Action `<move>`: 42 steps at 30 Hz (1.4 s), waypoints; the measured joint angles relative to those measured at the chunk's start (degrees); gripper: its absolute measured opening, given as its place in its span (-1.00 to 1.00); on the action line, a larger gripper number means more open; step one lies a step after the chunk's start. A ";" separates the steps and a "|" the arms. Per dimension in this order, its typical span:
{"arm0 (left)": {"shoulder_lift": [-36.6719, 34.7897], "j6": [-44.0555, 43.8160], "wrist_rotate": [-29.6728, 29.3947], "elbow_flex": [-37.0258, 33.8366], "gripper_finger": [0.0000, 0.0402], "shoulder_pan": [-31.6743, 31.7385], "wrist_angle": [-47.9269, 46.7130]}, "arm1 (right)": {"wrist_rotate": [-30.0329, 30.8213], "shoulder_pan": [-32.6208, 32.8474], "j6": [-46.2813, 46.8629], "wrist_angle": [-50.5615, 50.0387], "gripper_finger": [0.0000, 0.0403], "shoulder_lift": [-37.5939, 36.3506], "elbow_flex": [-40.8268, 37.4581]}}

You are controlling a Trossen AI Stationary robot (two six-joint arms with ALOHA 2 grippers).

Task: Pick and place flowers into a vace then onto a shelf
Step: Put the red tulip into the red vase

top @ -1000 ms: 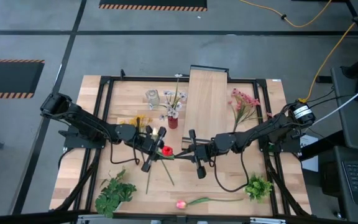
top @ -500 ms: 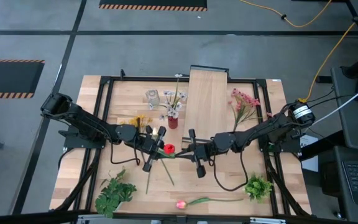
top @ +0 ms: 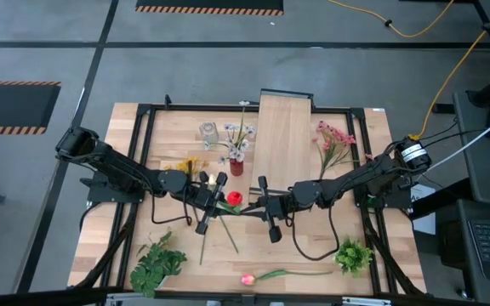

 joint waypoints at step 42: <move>-29.92 11.57 -26.85 -21.76 -0.99 -3.93 1.67 | 11.53 5.81 1.83 -12.17 -0.97 -6.58 0.04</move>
